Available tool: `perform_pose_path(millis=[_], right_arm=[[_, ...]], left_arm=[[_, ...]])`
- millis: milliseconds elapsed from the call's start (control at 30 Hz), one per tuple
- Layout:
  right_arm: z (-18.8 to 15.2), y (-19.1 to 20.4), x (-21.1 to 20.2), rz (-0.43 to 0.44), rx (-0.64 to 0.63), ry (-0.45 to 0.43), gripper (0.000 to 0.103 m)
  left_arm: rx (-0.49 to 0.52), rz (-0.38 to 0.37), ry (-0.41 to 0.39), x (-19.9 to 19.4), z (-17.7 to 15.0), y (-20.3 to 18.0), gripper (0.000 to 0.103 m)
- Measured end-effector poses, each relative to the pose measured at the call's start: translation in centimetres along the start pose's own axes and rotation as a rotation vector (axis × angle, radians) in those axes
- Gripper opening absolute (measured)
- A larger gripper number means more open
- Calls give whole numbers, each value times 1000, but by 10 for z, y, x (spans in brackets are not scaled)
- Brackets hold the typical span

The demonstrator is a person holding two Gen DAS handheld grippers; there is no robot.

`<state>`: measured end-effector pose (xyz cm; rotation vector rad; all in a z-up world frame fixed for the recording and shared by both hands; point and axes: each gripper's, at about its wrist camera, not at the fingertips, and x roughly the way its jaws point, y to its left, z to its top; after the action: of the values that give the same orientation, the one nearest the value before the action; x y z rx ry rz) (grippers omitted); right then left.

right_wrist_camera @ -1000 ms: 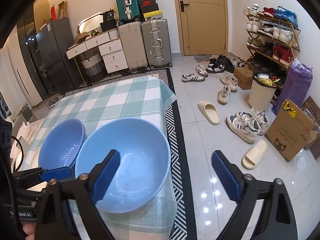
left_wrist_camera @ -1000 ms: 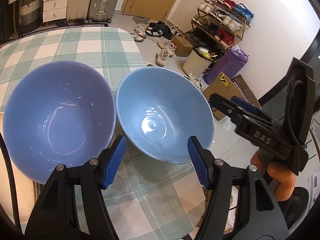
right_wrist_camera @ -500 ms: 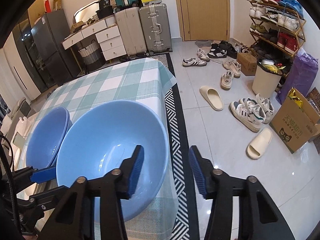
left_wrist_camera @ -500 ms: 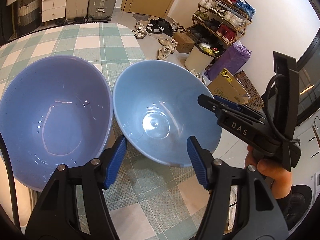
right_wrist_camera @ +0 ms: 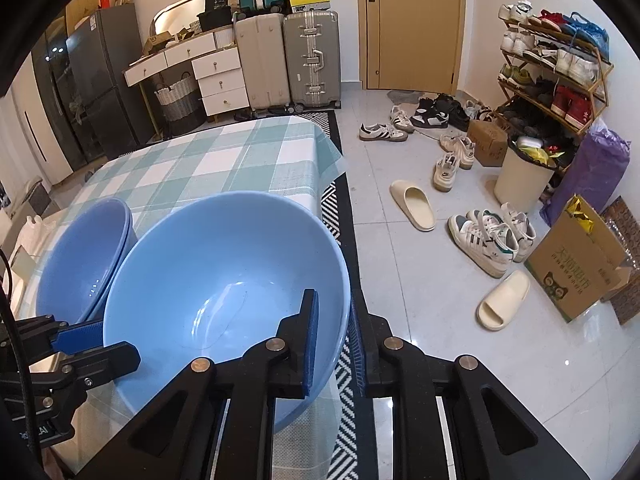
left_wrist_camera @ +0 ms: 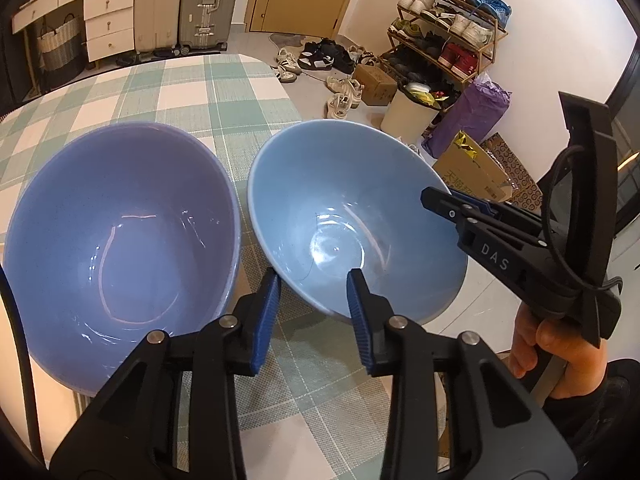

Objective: Organize plates and bowls
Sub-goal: 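Lift the light blue bowl with both grippers and carry it over the large bowl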

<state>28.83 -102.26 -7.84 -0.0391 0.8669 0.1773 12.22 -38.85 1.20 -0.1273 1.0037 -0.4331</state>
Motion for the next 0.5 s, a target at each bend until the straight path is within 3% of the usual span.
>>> perform_pose_path(millis=[500], right_arm=[[-3,7,-20,-34,-31,-26,16]], left_arm=[[27,-2,-30,-11,1,-2,31]])
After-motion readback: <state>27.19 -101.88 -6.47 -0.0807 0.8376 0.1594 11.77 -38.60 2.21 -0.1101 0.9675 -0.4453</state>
